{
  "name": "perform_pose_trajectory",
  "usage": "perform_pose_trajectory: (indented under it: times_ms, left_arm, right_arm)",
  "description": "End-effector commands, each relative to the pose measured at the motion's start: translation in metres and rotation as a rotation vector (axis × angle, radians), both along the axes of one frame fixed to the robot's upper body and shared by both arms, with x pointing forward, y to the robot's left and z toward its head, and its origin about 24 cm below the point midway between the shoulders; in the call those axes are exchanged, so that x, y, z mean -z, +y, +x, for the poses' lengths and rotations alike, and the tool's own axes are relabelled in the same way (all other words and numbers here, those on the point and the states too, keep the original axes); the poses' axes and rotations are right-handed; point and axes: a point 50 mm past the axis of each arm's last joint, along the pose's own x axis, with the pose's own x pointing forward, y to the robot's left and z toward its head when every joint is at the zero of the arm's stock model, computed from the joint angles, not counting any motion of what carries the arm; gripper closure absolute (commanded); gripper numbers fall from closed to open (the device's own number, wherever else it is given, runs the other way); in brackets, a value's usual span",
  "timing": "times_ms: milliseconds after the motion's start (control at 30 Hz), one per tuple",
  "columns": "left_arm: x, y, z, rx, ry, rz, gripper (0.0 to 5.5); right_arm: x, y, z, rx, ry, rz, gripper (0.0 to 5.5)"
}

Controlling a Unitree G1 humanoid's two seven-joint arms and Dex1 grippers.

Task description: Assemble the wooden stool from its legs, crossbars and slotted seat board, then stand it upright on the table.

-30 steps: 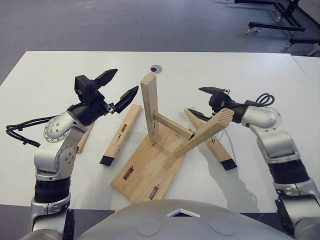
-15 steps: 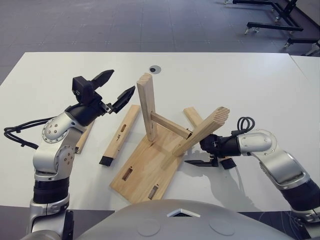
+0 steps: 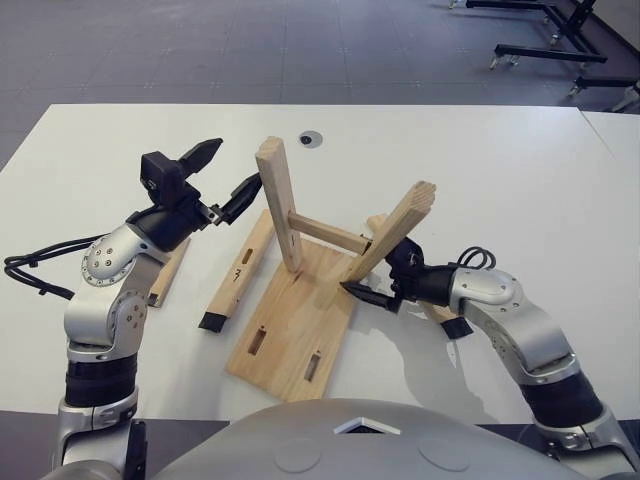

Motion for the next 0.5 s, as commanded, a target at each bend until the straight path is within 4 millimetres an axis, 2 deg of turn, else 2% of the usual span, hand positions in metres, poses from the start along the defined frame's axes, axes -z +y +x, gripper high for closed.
perform_pose_trajectory:
  times_ms: [33, 300, 433, 500]
  left_arm:
    - [0.000, -0.002, 0.001, 0.016, -0.003, 0.011, 0.96]
    - [0.001, -0.005, 0.007, 0.016, -0.012, 0.007, 0.96]
    - [-0.002, -0.001, 0.009, -0.002, -0.034, 0.009, 0.96]
    - [-0.008, 0.007, 0.011, -0.037, -0.061, 0.018, 0.96]
  right_arm:
    - [-0.006, -0.005, 0.022, 0.065, -0.155, -0.051, 1.32]
    - [-0.041, -0.009, 0.074, -0.032, -0.386, -0.103, 1.32]
    - [-0.048, -0.013, 0.074, -0.054, -0.392, -0.064, 1.32]
    - [-0.065, -0.020, 0.067, -0.032, -0.387, 0.026, 1.32]
